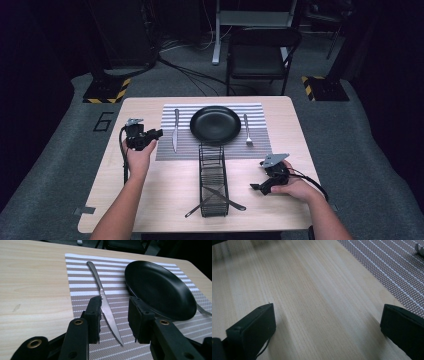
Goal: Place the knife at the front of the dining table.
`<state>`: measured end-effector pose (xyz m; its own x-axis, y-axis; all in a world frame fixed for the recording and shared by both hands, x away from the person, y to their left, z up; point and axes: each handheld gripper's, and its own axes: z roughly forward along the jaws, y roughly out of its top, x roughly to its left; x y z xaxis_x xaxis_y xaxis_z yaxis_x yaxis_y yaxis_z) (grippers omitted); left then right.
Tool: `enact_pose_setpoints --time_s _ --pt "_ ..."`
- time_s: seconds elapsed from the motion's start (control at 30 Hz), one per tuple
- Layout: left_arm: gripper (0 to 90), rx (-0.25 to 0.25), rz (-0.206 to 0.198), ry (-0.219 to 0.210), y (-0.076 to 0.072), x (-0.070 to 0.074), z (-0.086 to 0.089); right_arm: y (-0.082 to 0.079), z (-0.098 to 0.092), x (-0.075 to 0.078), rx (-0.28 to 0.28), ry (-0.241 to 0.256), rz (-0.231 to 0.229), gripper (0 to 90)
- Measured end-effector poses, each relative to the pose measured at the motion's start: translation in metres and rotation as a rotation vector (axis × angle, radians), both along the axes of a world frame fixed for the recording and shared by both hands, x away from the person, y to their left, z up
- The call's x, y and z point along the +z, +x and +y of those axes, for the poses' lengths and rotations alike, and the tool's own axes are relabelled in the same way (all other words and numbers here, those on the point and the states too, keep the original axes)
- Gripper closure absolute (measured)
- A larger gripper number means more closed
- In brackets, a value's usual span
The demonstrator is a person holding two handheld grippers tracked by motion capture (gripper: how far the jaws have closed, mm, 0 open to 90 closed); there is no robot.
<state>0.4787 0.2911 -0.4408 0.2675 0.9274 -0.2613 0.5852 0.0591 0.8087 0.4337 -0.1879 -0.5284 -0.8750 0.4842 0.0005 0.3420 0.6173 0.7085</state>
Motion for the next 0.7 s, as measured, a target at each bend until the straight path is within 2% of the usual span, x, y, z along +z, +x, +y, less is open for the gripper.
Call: enact_pose_setpoints --time_s 0.17,0.37,0.53,0.63,0.7 --pt "60.7 -0.026 -0.013 0.008 -0.014 0.004 0.002 0.0 0.0 0.0 -0.001 0.0 0.0 0.0" --pt "56.3 -0.055 0.001 0.012 -0.029 -0.001 0.004 0.0 0.0 0.0 -0.001 0.0 0.001 0.0" --pt "47.7 -0.063 0.028 0.073 -0.038 -0.016 0.006 0.0 0.0 0.0 -0.001 0.0 0.0 0.0" --pt "43.9 -0.061 0.06 0.112 -0.041 -0.031 0.007 0.0 0.0 0.0 -0.002 -0.001 0.0 0.0" --pt "42.3 -0.059 0.097 0.134 -0.042 -0.042 0.01 0.0 0.0 0.0 -0.003 -0.001 0.0 0.0"
